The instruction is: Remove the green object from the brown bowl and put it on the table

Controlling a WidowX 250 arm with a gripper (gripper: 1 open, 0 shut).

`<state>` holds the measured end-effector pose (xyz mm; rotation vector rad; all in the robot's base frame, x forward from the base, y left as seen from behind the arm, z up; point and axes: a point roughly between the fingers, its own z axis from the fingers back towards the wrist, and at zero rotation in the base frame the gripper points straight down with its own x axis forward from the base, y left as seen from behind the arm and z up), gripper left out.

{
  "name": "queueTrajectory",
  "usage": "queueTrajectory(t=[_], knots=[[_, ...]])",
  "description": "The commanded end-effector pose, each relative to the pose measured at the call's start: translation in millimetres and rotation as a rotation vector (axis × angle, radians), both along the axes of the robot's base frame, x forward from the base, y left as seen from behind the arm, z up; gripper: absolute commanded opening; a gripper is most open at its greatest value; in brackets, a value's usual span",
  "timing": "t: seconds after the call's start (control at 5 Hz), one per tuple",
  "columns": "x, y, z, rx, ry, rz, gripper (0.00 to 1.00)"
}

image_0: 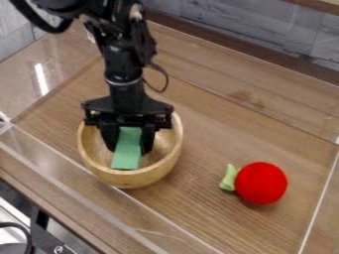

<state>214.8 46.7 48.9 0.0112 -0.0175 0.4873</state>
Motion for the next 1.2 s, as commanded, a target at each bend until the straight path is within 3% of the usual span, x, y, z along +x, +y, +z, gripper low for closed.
queueTrajectory(t=[0.0, 0.2, 0.6, 1.0], knots=[[6.7, 8, 11.4, -0.003, -0.043, -0.019, 0.00], [9.3, 13, 10.9, -0.006, -0.048, -0.029, 1.00], [10.8, 18, -2.2, 0.001, -0.047, -0.125, 1.00], [4.0, 5, -10.9, 0.004, -0.043, -0.064, 1.00]])
